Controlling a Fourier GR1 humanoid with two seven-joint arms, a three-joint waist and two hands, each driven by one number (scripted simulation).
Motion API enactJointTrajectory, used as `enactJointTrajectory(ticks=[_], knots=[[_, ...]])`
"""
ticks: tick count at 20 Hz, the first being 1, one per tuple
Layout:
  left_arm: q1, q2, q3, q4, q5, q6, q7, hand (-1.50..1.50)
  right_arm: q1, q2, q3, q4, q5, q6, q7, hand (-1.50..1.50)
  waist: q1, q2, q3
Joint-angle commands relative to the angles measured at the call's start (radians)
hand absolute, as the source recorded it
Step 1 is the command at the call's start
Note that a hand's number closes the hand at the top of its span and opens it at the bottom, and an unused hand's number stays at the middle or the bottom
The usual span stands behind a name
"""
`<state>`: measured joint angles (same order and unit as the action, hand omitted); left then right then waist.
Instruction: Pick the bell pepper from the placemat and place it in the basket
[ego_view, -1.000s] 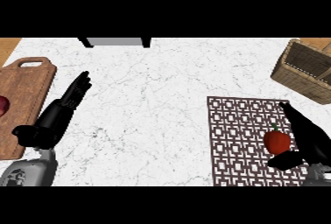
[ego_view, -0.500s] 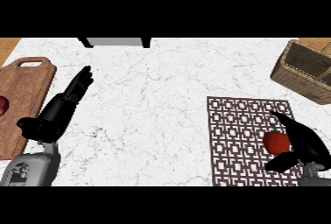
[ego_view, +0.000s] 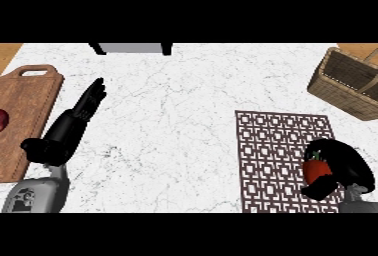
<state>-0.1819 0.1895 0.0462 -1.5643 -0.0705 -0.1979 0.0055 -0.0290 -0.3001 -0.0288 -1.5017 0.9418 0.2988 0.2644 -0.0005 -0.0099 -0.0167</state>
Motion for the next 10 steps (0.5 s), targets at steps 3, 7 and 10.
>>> enactJointTrajectory(ticks=[3, 7, 10], knots=[[0.018, -0.003, 0.005, -0.029, 0.02, -0.019, 0.028, 0.0, -0.047, 0.061, 0.112, -0.025, 0.115, -0.012, 0.079, 1.5, 0.004, 0.009, 0.016], [-0.005, 0.004, 0.013, -0.02, 0.015, -0.016, 0.012, 0.0, -0.225, 0.232, 0.187, -0.123, 0.149, 0.116, 0.359, 1.5, 0.008, 0.009, 0.015], [-0.014, -0.009, 0.004, -0.002, 0.013, -0.017, 0.015, 0.0, -0.331, 0.294, 0.234, -0.145, 0.152, 0.158, 0.496, 1.5, 0.004, 0.009, 0.016]])
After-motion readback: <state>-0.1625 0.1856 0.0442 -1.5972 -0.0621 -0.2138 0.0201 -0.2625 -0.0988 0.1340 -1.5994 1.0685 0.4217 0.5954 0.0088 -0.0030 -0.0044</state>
